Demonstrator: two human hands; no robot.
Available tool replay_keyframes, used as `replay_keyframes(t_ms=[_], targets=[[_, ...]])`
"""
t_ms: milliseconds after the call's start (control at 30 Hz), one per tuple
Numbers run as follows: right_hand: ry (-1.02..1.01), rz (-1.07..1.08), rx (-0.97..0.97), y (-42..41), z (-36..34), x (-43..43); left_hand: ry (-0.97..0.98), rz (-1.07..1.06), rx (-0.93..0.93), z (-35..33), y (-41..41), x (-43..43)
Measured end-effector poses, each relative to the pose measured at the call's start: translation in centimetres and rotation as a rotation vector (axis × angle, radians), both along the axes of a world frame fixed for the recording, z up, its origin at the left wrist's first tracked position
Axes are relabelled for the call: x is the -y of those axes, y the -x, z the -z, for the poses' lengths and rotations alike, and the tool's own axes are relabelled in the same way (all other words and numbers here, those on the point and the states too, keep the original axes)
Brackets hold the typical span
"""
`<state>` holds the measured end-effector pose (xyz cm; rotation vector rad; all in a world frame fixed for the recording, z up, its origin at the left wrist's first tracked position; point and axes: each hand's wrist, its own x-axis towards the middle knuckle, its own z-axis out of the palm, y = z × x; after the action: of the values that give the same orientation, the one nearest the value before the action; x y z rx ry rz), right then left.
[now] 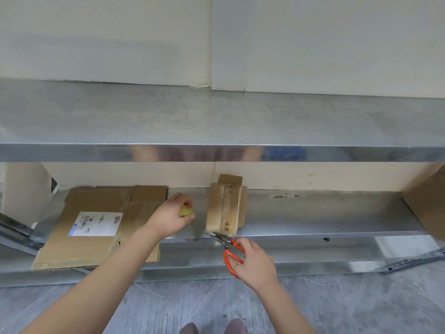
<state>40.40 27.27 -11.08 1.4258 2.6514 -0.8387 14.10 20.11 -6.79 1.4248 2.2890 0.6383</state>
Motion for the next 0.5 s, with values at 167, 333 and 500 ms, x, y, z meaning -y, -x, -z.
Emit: replay_keyframes(t_ms=[167, 333, 500], targets=[[-0.004, -0.034, 0.006, -0.1, -0.5, -1.2, -0.056, 0.076, 0.066, -0.3, -0.7, 0.4], [0.0, -0.064, -0.006, -0.5, -0.6, -1.3, -0.054, 0.19, 0.115, -1.4, -1.4, -0.4], [0.031, -0.054, -0.045, -0.8, -0.4, -1.1, 0.041, 0.263, 0.112, -1.3, -2.4, -1.5]])
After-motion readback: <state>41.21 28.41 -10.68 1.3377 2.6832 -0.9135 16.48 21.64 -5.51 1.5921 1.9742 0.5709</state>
